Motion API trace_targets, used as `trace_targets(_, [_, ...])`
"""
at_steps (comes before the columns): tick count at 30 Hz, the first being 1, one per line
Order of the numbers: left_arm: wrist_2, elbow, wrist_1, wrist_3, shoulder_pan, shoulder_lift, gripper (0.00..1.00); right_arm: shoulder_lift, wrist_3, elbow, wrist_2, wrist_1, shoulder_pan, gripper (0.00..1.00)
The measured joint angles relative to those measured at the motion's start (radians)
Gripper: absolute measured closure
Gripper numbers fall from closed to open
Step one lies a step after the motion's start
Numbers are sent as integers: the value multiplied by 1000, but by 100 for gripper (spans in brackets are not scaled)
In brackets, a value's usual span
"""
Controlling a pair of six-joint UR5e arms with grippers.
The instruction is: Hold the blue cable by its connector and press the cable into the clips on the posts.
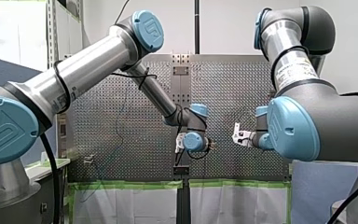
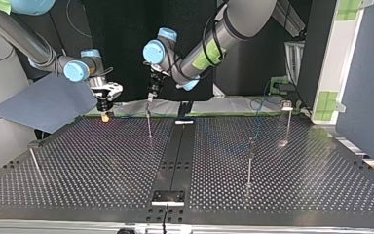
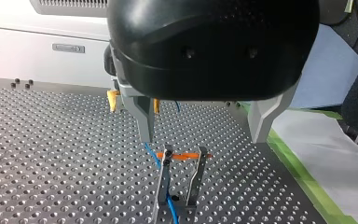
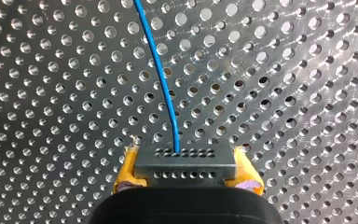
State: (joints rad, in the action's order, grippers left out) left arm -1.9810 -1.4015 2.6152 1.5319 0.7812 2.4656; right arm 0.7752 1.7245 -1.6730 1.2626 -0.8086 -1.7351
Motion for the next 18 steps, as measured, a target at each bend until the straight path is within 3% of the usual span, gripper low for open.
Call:
trace_targets(7, [-4,0,2,8,0,0,0,0,0,0,0,1,1,100])
trace_targets(18, [-57,0,20,13,12,-4,0,0,0,0,0,2,1,100])
